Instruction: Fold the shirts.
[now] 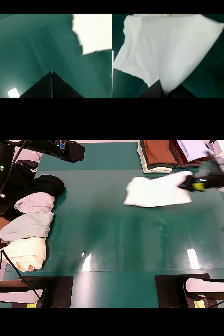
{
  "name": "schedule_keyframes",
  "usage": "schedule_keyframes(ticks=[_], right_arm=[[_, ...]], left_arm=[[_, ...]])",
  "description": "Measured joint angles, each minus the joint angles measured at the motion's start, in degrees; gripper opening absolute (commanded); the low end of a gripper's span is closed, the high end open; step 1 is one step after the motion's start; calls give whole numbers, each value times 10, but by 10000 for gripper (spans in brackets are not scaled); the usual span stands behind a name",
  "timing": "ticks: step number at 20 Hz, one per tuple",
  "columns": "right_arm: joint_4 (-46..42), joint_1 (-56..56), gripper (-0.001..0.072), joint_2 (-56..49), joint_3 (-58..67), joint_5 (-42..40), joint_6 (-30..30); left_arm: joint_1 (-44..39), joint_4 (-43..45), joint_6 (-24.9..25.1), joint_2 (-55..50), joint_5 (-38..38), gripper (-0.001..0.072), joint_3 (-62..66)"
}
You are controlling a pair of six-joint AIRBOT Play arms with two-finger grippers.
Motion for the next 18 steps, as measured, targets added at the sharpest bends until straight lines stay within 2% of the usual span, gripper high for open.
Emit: schedule_keyframes(ticks=[6,12,13,14,15,18], right_arm=[[-15,-266,16,122,-135,-73,0],[-46,-359,24,172,-236,-93,0],[-52,-363,134,174,-241,-90,0],[-62,-367,380,176,-242,-87,0],[-76,-369,517,177,-237,-83,0],[-128,-374,534,180,-200,-65,0]], left_arm=[[-1,-5,-9,0,11,24,0],[-1,-9,-10,0,19,24,0],[-1,-9,-10,0,20,24,0],[-1,-9,-10,0,20,25,0],[-1,-9,-10,0,20,25,0],[-1,-9,-9,0,16,25,0]])
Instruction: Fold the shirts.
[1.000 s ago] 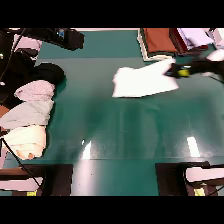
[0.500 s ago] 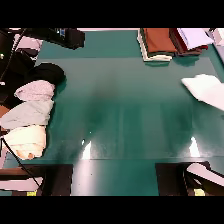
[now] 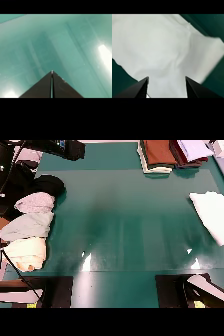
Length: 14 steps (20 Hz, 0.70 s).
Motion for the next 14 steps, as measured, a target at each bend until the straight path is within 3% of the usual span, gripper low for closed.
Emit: schedule_keyframes(ticks=[4,7,14], right_arm=[[-28,4,532,1,73,40,0],[38,52,530,2,108,77,0],[151,349,498,27,94,115,0]], left_arm=[[0,-5,2,0,-4,25,0],[0,-12,3,0,-5,25,0],[0,-24,3,0,-30,25,0]])
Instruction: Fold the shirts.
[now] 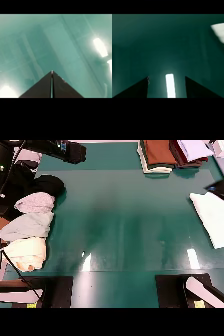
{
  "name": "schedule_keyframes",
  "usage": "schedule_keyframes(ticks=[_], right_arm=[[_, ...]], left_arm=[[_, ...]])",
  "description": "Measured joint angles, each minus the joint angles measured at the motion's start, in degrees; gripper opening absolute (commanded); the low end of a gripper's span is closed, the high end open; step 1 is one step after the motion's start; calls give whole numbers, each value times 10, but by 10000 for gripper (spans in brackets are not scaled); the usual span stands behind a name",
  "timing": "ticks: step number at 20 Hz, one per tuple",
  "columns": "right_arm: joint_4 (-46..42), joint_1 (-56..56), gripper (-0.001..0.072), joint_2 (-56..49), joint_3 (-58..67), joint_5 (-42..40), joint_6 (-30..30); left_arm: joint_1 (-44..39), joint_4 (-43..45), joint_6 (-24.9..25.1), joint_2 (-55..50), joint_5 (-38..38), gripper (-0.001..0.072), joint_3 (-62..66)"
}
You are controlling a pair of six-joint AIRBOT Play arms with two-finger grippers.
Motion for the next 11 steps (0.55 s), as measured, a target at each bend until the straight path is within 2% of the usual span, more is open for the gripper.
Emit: schedule_keyframes(ticks=[1,3,4,7,11], right_arm=[[4,46,386,3,-3,-2,0],[10,135,58,8,-8,-5,0],[12,176,18,9,-9,-6,0],[16,271,18,11,-11,-7,0],[17,339,18,12,-12,-9,0]], left_arm=[[0,0,0,0,1,25,0],[0,-1,0,0,6,26,0],[0,-2,0,0,10,26,0],[0,-2,0,0,25,26,0],[0,-2,0,0,47,25,0]])
